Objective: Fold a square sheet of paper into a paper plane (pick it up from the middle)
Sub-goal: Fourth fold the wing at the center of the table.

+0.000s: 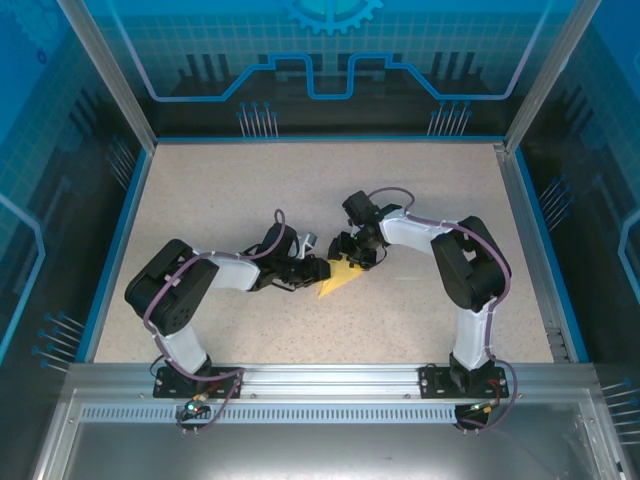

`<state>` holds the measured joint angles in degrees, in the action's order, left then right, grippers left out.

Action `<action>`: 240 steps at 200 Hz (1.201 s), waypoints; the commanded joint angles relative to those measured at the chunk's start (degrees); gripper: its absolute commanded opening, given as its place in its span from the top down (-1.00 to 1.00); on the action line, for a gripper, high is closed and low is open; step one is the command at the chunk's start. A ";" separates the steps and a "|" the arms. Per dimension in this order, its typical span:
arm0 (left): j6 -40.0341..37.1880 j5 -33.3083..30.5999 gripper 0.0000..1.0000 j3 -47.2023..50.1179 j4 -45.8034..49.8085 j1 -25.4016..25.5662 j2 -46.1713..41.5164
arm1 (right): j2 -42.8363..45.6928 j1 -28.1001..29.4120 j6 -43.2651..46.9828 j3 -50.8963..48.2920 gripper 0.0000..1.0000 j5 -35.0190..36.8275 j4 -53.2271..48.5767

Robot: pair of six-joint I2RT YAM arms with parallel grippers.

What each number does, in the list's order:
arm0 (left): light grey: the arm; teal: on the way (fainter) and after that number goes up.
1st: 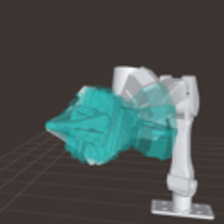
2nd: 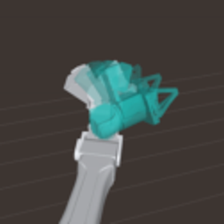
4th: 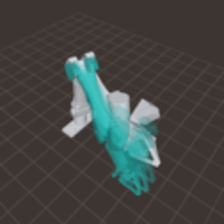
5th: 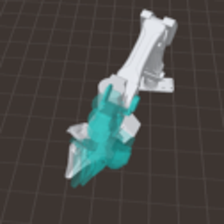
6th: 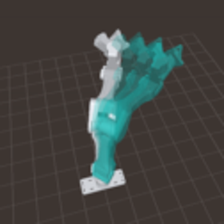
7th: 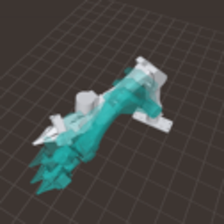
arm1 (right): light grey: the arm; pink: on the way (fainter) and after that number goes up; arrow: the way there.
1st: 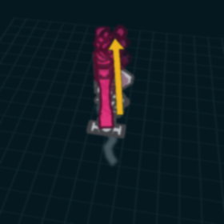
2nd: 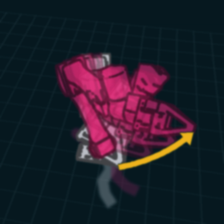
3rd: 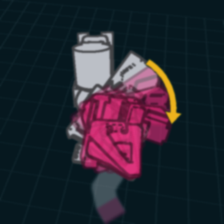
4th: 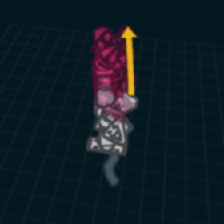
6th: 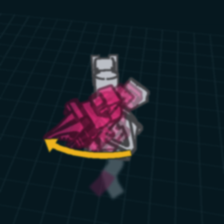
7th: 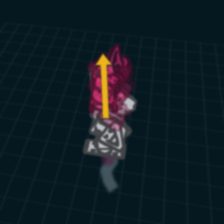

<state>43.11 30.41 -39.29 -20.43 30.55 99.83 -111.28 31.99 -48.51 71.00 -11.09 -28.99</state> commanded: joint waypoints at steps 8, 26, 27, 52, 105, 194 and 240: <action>-2.15 -1.77 0.46 -1.48 3.12 0.04 -0.11 | -3.71 -0.04 -0.55 -2.10 -0.20 6.87 -6.34; -2.24 -1.94 0.47 -1.60 3.48 0.02 0.11 | -3.72 -0.04 -0.63 -2.07 -0.19 7.05 -6.43; -2.24 -1.98 0.47 -1.59 3.43 -0.01 0.11 | -3.79 -0.02 -0.67 -2.13 -0.19 7.05 -6.43; -2.11 -2.17 0.56 -1.74 3.49 0.03 0.71 | -3.82 -0.03 -0.73 -2.14 -0.17 7.40 -6.47; -2.42 -2.42 0.75 -1.67 4.29 0.03 0.98 | -4.42 -0.12 -0.92 -1.61 -0.04 6.87 -6.67; -3.30 -3.53 0.81 -1.90 6.10 -0.19 1.50 | -5.81 0.09 -1.49 -0.33 0.03 7.66 -8.04; -3.40 -3.12 0.80 -2.26 5.93 -0.18 2.20 | -6.16 0.10 -1.43 0.01 0.04 7.65 -8.40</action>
<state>41.39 27.66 -40.07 -16.69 30.55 100.68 -112.68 32.01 -49.54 73.08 -9.65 -32.16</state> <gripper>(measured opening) 0.100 0.479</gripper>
